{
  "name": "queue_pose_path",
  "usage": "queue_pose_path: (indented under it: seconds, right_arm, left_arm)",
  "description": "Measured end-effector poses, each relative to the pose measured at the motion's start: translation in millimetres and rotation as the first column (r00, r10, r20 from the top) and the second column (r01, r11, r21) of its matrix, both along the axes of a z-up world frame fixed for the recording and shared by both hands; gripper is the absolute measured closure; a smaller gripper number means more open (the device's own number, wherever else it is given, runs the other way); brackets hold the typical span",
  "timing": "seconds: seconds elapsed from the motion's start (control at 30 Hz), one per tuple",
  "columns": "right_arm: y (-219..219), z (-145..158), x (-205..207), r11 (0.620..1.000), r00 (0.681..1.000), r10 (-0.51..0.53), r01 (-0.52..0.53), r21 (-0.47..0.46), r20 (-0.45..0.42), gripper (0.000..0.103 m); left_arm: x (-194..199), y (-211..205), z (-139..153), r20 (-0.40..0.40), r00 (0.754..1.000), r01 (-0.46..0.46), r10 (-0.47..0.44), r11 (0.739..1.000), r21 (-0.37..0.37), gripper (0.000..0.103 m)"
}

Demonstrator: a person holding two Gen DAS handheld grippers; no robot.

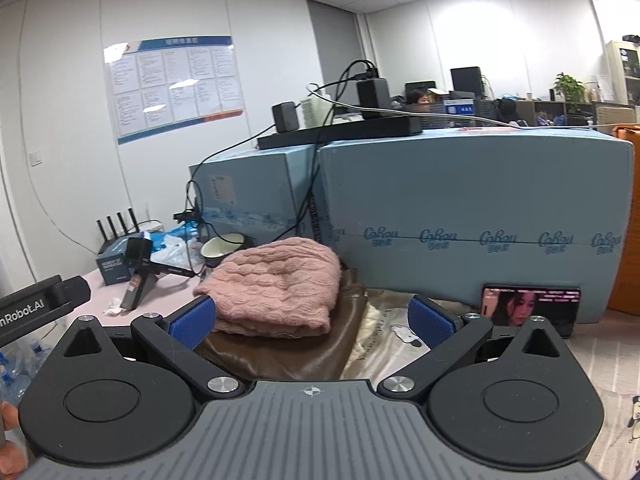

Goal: Fold clothes

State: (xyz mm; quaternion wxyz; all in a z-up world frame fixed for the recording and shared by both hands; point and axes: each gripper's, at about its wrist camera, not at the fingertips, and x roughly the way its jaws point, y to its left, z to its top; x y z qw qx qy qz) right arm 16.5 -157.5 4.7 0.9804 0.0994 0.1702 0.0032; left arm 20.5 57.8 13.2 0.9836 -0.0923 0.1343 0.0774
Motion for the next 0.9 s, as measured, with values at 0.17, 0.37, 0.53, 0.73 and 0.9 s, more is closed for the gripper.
queue_pose_path:
  seconds: [0.17,0.37,0.53,0.73,0.9]
  right_arm:
    - [-1.7,-2.3,1.1,1.000,1.000,-0.002,0.002,-0.007,-0.022,0.000]
    - [-0.7,-5.5,2.3,0.999,0.999,-0.010,0.008,-0.034,-0.046,0.000]
    - [0.5,-6.6,2.6,0.999,0.998,-0.017,0.014,-0.046,-0.057,0.000]
    - [2.3,-7.2,1.2,0.997,0.997,-0.026,0.021,-0.071,-0.068,0.000]
    - [3.1,-7.2,-1.1,0.996,0.997,-0.039,0.033,-0.088,-0.071,0.000]
  left_arm:
    - [2.4,-4.5,-1.9,-0.005,1.000,0.005,-0.005,1.000,0.014,0.000]
    - [2.5,-7.2,-3.7,0.005,1.000,0.014,-0.014,0.999,0.035,0.000]
    - [2.7,-6.8,-4.1,0.006,1.000,0.027,-0.027,0.999,0.038,0.000]
    - [2.2,-7.3,-5.7,0.006,0.999,0.042,-0.043,0.998,0.037,0.000]
    - [2.0,-8.1,-7.0,-0.002,0.998,0.059,-0.059,0.998,0.036,0.000]
